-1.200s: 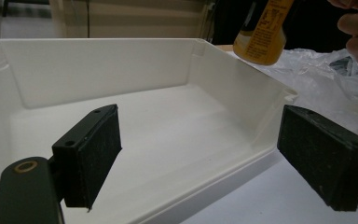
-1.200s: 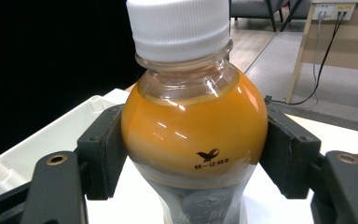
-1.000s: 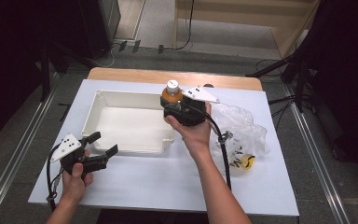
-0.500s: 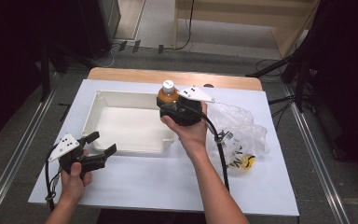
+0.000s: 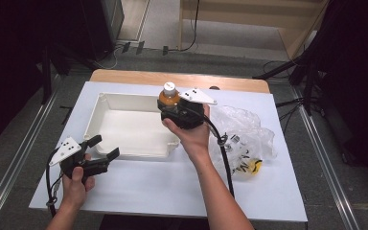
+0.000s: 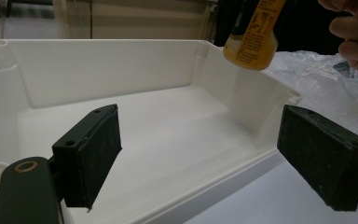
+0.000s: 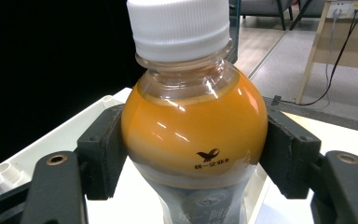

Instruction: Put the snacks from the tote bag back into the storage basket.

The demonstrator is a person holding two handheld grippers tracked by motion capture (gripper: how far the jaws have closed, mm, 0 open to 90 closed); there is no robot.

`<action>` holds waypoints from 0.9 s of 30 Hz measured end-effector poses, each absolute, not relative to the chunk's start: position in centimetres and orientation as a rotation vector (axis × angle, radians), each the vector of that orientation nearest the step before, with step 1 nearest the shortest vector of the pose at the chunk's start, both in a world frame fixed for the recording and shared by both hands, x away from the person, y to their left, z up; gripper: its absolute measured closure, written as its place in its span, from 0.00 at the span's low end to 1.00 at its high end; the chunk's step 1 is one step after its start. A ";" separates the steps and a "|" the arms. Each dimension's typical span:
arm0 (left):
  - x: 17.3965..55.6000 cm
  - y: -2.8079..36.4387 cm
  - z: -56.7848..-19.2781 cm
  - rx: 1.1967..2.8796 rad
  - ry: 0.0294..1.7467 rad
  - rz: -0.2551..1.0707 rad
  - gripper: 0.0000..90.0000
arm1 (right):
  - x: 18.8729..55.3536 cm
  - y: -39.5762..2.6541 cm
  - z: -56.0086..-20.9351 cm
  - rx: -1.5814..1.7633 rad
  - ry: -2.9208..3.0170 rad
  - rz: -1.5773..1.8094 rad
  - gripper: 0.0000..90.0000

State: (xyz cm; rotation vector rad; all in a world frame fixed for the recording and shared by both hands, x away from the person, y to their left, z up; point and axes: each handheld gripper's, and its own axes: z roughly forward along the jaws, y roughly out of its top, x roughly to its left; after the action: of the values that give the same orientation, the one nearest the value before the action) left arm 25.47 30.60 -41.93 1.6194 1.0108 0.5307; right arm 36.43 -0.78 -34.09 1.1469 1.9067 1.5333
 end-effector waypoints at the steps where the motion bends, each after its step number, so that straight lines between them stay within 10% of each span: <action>1: 25.5 30.6 -41.9 1.620 1.010 0.530 0.15 | 36.4 -0.7 -34.1 1.150 1.908 1.534 0.35; 27: 25.5 30.7 -41.9 1.610 1.012 0.530 0.15 | 36.6 0.5 -34.3 1.136 1.929 1.537 0.35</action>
State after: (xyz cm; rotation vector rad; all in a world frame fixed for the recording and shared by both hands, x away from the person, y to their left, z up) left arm 25.46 30.66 -41.89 1.6102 1.0115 0.5297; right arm 36.62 0.53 -34.32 1.1359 1.9289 1.5367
